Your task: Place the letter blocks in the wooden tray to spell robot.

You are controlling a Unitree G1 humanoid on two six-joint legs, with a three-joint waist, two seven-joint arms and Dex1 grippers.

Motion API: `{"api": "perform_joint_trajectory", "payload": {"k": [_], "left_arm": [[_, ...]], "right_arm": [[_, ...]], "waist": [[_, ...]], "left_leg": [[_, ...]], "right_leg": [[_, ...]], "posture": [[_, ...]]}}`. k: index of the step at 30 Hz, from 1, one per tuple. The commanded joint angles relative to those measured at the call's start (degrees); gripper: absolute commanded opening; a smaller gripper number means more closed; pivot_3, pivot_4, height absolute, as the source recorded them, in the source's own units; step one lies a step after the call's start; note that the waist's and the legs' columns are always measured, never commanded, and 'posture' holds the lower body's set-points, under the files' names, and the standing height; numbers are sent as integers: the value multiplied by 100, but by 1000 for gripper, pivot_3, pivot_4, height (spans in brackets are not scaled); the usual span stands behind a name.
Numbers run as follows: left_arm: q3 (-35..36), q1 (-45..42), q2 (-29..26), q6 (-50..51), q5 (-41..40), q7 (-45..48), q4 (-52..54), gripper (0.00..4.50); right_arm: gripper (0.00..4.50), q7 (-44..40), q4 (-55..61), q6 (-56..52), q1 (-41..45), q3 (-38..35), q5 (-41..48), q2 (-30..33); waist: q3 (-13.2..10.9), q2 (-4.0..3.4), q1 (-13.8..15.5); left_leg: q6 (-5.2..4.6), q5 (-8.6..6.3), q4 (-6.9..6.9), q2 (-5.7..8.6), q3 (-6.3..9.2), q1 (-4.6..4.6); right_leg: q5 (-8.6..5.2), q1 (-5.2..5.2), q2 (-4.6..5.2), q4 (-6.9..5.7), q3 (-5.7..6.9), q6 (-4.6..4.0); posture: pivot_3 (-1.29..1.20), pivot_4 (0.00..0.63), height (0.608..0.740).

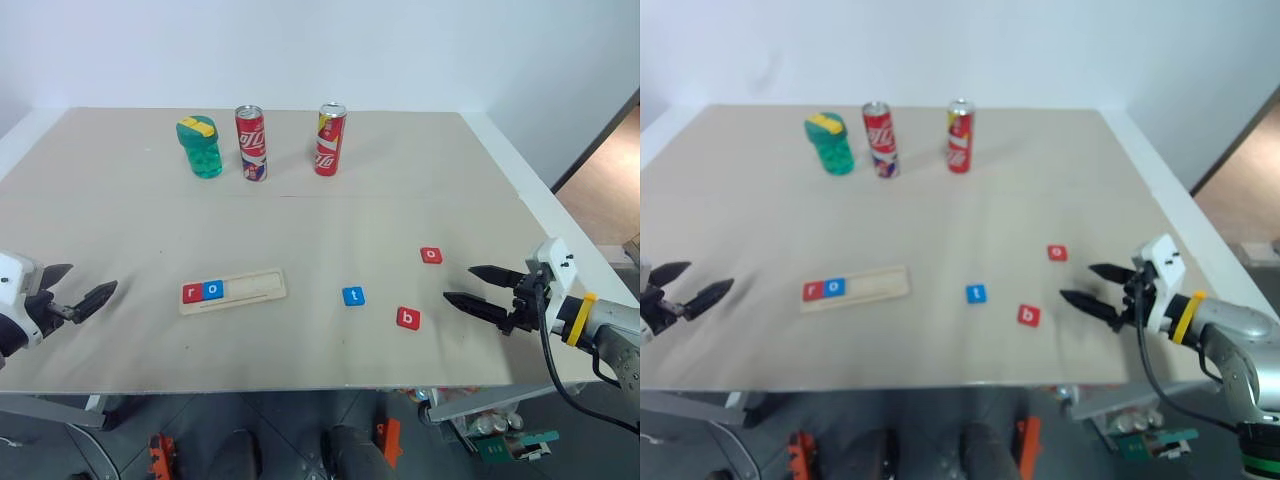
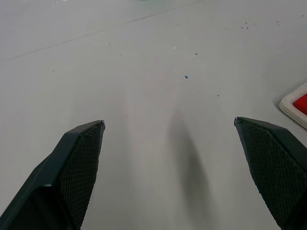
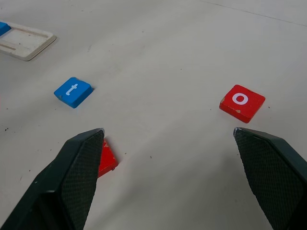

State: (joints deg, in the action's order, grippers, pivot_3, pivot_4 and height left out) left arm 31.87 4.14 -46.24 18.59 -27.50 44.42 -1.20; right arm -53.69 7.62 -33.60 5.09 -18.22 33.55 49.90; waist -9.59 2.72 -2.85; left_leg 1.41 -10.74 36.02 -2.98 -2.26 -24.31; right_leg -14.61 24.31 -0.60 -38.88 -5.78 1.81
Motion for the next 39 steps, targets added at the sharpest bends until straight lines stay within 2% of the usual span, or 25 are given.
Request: {"api": "perform_joint_trajectory", "payload": {"k": [1,4,11,17,19,23,29,34,39], "left_arm": [[-106,-228,-195,-285,142,226,-132,4500],[-266,-396,-163,-415,183,366,-115,4500],[-410,-523,-193,-739,326,699,-303,4500],[-1669,-1306,-360,-794,452,1742,43,4500],[-2407,-1712,-411,-827,665,2309,83,4500],[-3351,-2655,-255,-884,1064,2896,-526,4500],[-4034,-3750,95,-1443,1677,3272,-1779,4500],[-4235,-3969,236,-1550,1813,3459,-2130,4500],[-4351,-4018,391,-1913,2139,3267,-2453,4500]], "right_arm": [[4459,-73,-12,-115,300,46,141,18],[4459,30,160,-526,475,189,297,-91],[4459,-80,255,-232,457,251,180,-168],[4459,-732,197,522,1386,1048,3,-493],[4459,-1112,141,931,1803,1577,-210,-706],[4459,-1719,-180,1527,2408,2291,-516,-1150],[4459,-1971,-979,2106,3106,2717,-970,-1652],[4459,-1988,-1051,2187,3158,2750,-1047,-1743],[4459,-1972,-981,2233,3065,2711,-1084,-1760]], "waist": [[0,0,0],[-3,-1,1],[-2,0,4],[-3,-2,5],[-3,-2,3],[-3,-2,7],[-4,-3,5],[-4,-3,14],[-4,-4,16]], "left_leg": [[0,0,0,0,0,0],[-2,1,1,3,0,2],[0,-3,-3,1,-3,1],[-6,3,5,-1,2,1],[-6,3,8,0,-2,3],[-6,3,12,-2,1,-3],[-7,1,18,1,17,-20],[-11,-4,20,2,21,-27],[-12,-5,28,3,34,-34]], "right_leg": [[0,0,0,0,0,0],[5,2,-6,-1,0,-10],[8,1,-4,-1,1,14],[17,0,-12,-2,6,0],[18,-3,-11,-2,3,1],[27,1,-20,-4,5,18],[19,7,-33,-12,4,18],[19,10,-32,-15,5,9],[18,10,-31,-17,16,7]], "posture": [[0,150,740],[0,150,740],[0,150,740],[0,150,740],[0,150,740],[0,150,740],[0,150,740],[0,150,740],[0,150,740]]}}
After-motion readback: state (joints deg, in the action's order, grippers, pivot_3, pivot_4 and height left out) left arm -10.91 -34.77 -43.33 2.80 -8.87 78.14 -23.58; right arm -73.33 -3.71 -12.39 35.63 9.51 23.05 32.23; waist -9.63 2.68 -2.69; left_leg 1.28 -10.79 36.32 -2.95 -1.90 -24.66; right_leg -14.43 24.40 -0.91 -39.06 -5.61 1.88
